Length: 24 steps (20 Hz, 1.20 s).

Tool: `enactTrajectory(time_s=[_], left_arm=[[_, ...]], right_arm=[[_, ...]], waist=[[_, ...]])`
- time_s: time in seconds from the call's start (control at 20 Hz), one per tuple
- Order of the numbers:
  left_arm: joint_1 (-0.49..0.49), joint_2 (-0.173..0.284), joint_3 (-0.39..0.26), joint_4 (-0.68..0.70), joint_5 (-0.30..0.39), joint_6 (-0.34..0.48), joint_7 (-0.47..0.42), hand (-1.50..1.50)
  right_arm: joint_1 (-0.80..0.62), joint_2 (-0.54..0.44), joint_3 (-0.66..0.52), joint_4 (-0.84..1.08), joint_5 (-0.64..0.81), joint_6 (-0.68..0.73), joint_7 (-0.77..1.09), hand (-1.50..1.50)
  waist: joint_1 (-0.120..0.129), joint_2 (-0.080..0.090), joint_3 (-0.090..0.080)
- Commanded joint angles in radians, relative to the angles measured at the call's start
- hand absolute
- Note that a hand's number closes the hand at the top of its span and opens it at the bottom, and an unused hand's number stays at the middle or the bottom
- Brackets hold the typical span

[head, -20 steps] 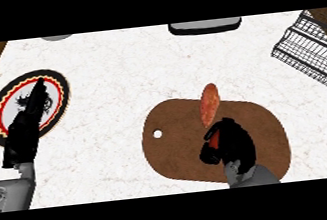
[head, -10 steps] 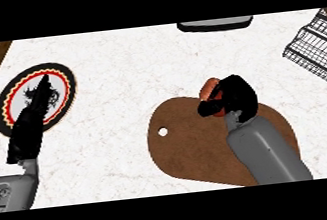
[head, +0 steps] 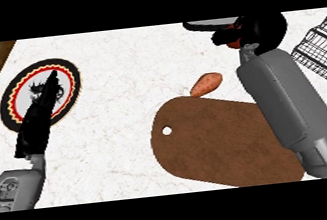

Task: Pick the bell pepper from the cutting board and place it in the tiered basket

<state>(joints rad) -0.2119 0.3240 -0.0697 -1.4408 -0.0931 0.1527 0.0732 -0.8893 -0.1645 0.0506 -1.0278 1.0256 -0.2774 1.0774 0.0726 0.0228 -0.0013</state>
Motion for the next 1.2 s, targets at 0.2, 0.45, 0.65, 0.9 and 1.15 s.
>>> enactTrajectory(time_s=[0.2, 0.45, 0.65, 0.9, 1.15], left_arm=[[-0.001, -0.011, 0.003, 0.043, -0.022, 0.013, -0.037, 0.0], [0.015, 0.019, 0.039, -0.012, 0.012, -0.014, 0.016, 0.0], [0.068, 0.017, 0.044, -0.045, 0.006, -0.017, 0.001, 0.0], [0.026, 0.036, 0.074, 0.021, 0.009, -0.046, -0.018, 0.0], [0.034, -0.007, 0.052, -0.011, -0.018, -0.007, 0.004, 0.0]], right_arm=[[-0.291, -0.09, -0.079, 0.219, 0.234, -0.152, 0.107, 1.5], [-0.37, -0.168, -0.1, 0.349, 0.312, -0.021, 0.108, 1.5], [-0.442, -0.197, -0.173, 0.42, 0.245, -0.006, 0.022, 1.5], [-0.461, -0.272, -0.222, 0.512, 0.219, -0.048, -0.115, 1.5], [-0.424, -0.321, -0.195, 0.609, 0.265, -0.041, -0.172, 1.5]], waist=[[-0.015, -0.002, -0.001], [-0.035, -0.016, 0.001], [-0.042, -0.017, 0.001], [-0.046, -0.013, 0.001], [-0.043, -0.013, 0.001]])
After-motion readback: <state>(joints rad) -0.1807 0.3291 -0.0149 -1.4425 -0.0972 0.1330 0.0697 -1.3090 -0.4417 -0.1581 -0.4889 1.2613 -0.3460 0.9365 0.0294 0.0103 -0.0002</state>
